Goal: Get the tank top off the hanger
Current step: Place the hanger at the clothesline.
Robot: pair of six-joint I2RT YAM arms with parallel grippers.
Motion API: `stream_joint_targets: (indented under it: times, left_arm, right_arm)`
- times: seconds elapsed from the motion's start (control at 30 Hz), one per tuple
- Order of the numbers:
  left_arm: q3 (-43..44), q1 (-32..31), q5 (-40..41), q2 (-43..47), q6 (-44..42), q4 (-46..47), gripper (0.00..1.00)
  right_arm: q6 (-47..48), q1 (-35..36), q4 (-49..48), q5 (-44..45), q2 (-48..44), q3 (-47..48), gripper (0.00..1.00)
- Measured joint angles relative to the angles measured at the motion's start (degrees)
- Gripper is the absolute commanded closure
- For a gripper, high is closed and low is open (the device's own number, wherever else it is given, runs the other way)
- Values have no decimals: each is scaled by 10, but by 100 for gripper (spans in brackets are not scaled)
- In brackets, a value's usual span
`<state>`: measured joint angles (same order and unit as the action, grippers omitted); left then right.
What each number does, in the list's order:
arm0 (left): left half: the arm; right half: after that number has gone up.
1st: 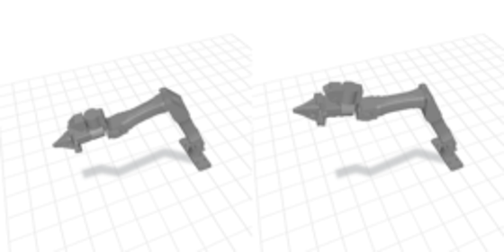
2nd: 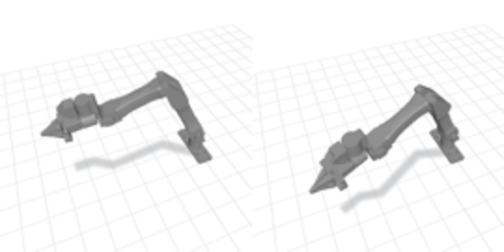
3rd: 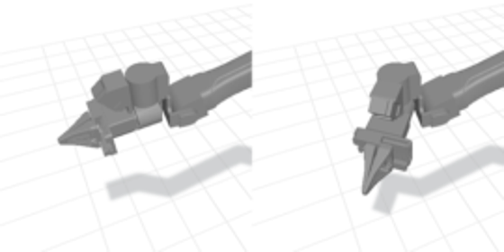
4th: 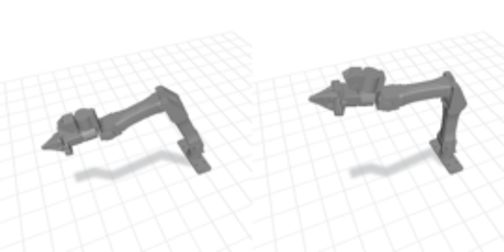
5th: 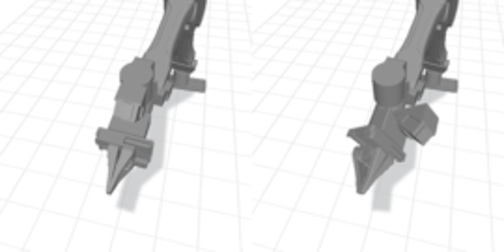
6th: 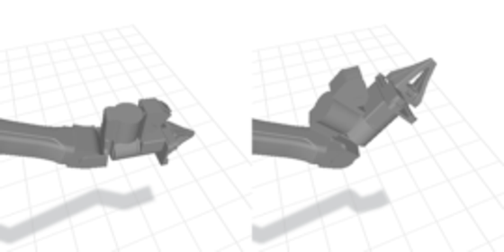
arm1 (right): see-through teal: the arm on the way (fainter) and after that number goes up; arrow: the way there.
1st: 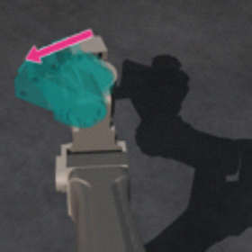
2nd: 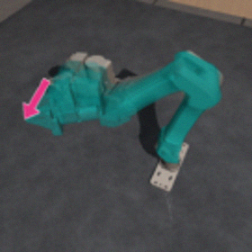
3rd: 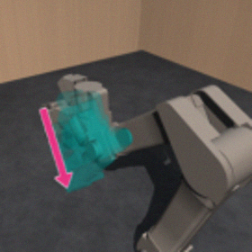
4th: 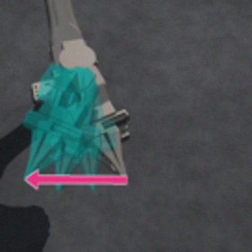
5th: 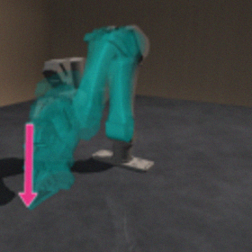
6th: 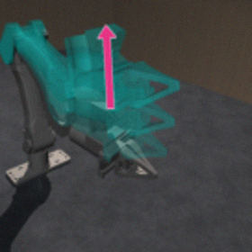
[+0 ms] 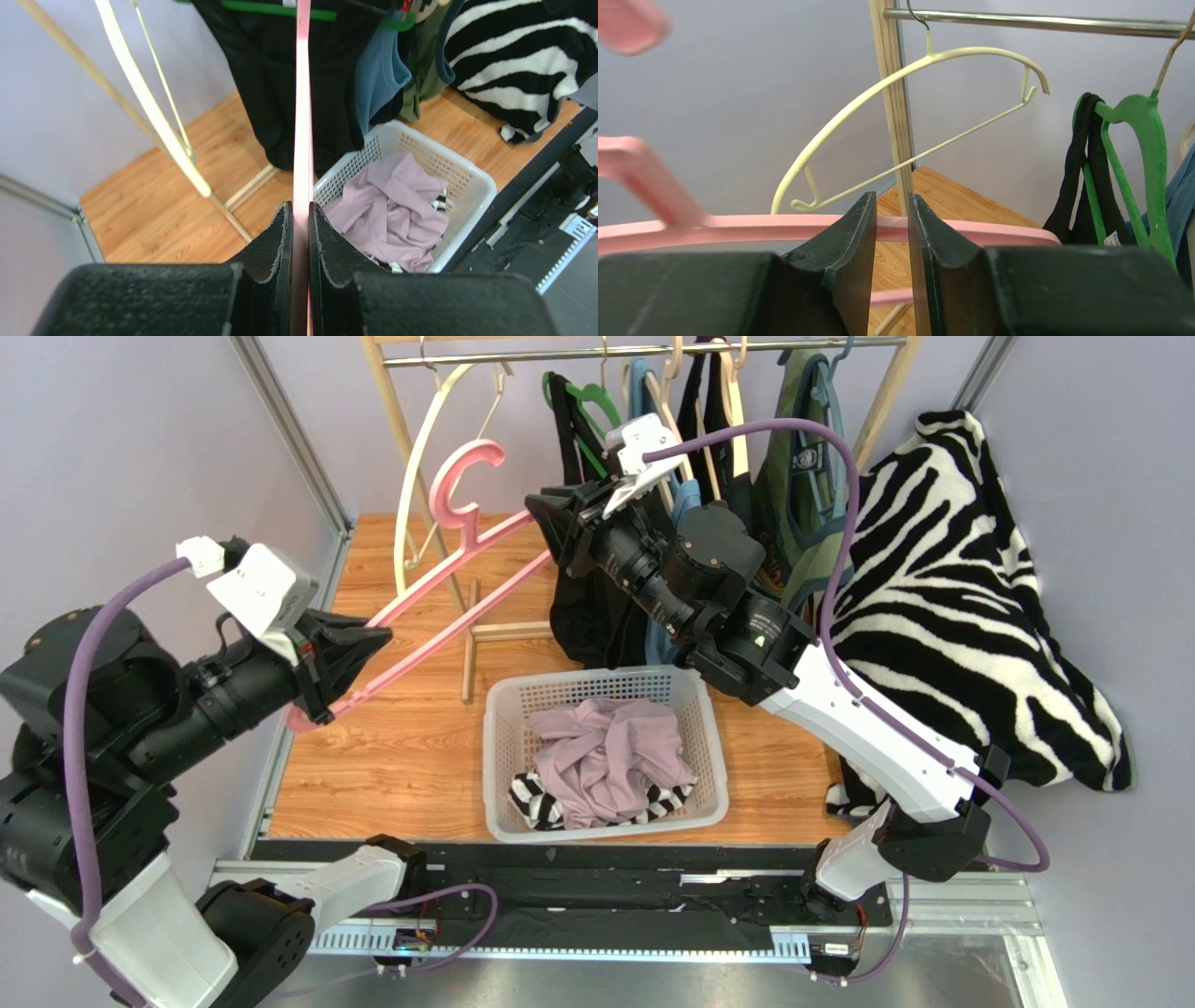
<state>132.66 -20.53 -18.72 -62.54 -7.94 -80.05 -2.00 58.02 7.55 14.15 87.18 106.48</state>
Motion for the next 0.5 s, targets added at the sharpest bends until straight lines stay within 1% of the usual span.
stream_joint_targets:
  times: [0.13, 0.27, 0.37, 0.5]
  left_arm:
    - [9, 0, 11, 9, 1, -20, 100]
    - [-15, 0, 27, 21, 3, -10, 100]
    - [-38, 0, 71, 22, 6, -6, 100]
    - [-69, 0, 130, 8, 17, -4, 100]
  right_arm:
    - [-9, -5, -1, -2, 0, -8, 74]
    - [-10, -7, 1, -5, 0, -8, 71]
    - [-10, -7, 6, -3, 0, -8, 67]
    - [-8, -7, 12, 4, -16, -21, 58]
